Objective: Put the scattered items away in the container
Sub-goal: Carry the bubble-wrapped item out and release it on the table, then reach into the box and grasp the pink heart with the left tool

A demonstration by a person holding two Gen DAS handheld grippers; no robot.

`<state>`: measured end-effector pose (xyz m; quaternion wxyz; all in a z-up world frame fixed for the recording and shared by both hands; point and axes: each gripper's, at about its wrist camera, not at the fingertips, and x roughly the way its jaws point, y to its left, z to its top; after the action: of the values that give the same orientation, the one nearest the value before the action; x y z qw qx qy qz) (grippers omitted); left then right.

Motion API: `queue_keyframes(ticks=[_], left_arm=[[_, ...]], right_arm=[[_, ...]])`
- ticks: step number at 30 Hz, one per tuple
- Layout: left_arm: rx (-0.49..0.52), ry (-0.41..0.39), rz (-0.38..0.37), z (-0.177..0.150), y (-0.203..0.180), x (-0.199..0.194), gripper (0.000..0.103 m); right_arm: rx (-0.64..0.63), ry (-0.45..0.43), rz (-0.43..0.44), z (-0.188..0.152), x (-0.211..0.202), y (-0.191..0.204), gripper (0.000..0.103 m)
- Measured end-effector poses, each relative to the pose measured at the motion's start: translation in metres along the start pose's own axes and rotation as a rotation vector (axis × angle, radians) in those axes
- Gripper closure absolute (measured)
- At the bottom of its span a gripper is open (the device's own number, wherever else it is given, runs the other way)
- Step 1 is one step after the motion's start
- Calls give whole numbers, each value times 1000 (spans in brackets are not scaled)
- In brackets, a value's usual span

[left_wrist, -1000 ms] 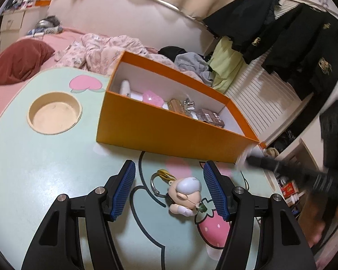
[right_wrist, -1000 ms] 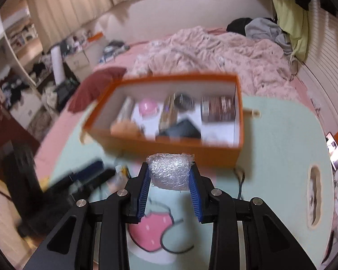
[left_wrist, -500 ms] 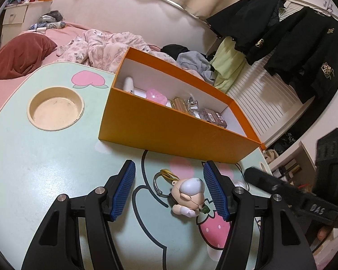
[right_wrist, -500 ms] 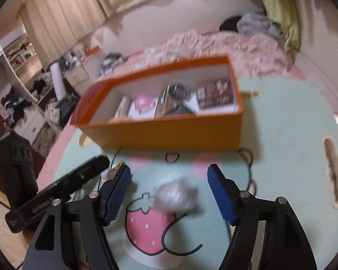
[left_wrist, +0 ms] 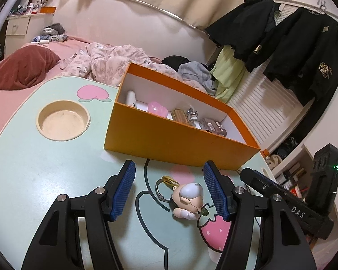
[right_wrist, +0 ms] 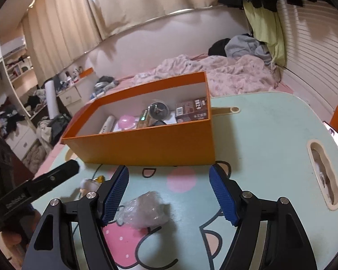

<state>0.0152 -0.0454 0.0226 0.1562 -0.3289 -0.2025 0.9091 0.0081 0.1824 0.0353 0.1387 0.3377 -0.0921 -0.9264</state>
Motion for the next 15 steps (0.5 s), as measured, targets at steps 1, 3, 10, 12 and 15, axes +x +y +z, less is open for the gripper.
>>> queue_keyframes(ticks=[1,3,10,12,15], left_arm=[[0,-2,2,0,-1,0,40],[3,11,12,0,-1,1,40],[43,31,36,19,-15,-6,40],[85,0,34,34,-24,-15,40],[133,-5,78,60,-35,-17,40]], right_arm=[[-6,5,-2,0,1,1,29],[-10,16,2,-1,3,3,29],[-22,32,-2,-4,7,3,29],[-24,31,0,-4,7,4,29],[-30,24,2,-6,6,5,29]])
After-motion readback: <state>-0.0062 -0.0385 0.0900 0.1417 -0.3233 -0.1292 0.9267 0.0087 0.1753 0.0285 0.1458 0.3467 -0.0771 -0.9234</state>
